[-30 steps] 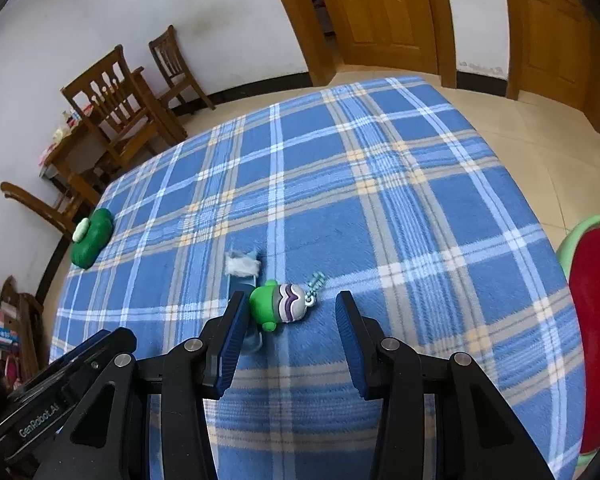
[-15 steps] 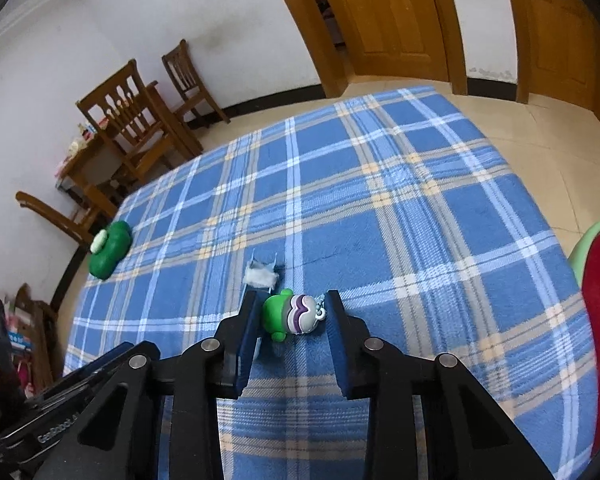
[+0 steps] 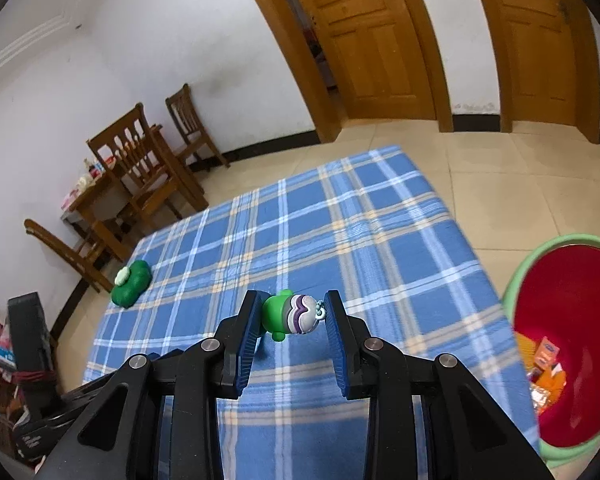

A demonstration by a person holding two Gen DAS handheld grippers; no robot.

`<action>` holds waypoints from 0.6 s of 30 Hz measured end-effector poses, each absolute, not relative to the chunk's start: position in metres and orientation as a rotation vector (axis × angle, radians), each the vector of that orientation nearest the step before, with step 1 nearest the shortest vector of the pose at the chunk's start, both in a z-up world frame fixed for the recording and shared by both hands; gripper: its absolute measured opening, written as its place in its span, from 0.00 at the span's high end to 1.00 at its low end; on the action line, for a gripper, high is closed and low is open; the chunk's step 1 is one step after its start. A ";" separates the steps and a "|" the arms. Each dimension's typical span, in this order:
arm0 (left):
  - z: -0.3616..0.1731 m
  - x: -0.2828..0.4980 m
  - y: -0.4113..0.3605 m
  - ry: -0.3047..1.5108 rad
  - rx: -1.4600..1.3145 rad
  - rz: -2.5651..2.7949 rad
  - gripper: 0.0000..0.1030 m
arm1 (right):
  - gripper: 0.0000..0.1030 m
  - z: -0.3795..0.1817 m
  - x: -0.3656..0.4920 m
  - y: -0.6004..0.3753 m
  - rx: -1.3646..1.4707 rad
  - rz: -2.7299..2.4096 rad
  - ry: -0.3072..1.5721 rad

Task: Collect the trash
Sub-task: 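Grasp the green-and-white toy with the right tool while the left tool grasps the blue plastic piece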

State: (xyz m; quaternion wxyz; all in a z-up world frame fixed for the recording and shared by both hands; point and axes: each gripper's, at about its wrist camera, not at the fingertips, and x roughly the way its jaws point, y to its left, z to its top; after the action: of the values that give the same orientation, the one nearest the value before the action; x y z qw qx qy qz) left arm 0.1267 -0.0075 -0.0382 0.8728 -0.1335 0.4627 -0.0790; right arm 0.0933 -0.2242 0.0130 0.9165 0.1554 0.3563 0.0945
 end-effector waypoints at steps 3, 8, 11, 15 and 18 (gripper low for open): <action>-0.035 0.126 -0.018 0.961 -0.261 -0.188 0.49 | 0.68 0.017 0.085 -0.234 0.332 0.181 0.720; -0.030 0.129 -0.042 0.944 -0.217 -0.232 0.49 | 0.68 0.019 0.074 -0.250 0.345 0.147 0.710; -0.029 0.135 -0.054 0.942 -0.194 -0.254 0.49 | 0.68 0.020 0.067 -0.260 0.352 0.120 0.711; -0.033 0.145 -0.068 0.954 -0.159 -0.273 0.49 | 0.68 0.022 0.057 -0.274 0.365 0.083 0.705; -0.037 0.151 -0.076 0.965 -0.129 -0.275 0.49 | 0.68 0.022 0.050 -0.286 0.375 0.051 0.702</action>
State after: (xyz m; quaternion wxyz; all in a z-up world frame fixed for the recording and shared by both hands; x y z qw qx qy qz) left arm 0.1513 -0.0757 -0.0367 0.8748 -0.0618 0.4621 -0.1317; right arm 0.0496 -0.2864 0.0224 0.9215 0.1825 0.3419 0.0250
